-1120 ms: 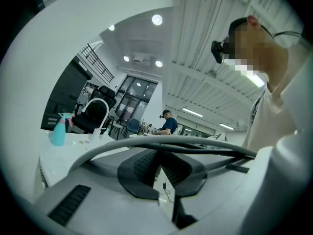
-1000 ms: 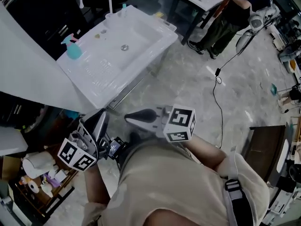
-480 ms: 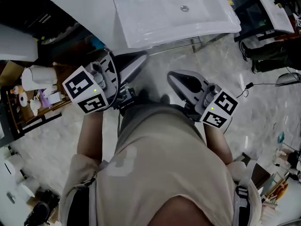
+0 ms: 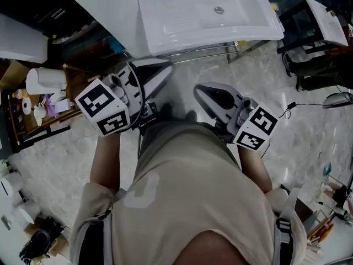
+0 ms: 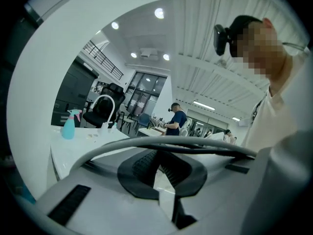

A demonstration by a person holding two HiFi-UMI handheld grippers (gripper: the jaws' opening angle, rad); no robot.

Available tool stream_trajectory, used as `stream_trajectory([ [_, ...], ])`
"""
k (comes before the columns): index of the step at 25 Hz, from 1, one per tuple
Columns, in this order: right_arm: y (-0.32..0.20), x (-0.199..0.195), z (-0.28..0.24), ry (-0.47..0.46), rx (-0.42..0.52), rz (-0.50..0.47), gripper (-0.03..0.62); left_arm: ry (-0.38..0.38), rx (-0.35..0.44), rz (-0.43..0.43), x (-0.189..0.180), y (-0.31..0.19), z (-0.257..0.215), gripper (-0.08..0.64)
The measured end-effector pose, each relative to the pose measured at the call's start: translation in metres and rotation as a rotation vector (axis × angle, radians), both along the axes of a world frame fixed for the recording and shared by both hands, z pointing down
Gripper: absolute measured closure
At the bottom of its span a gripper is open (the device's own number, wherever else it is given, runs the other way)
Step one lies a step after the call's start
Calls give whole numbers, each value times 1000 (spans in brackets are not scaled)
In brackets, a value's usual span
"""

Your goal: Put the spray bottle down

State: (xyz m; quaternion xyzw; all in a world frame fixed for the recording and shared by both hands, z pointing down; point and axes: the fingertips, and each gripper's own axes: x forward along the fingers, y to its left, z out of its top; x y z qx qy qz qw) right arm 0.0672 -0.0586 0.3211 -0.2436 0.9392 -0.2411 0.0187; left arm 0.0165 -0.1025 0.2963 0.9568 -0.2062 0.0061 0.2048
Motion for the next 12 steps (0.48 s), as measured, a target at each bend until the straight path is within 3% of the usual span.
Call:
stream_trajectory([
  [2, 4, 5, -1, -6, 0, -8, 574, -36, 15, -7, 7, 5, 2, 551],
  [12, 21, 36, 0, -29, 1, -47, 574, -20, -16, -62, 32, 22, -1, 551],
])
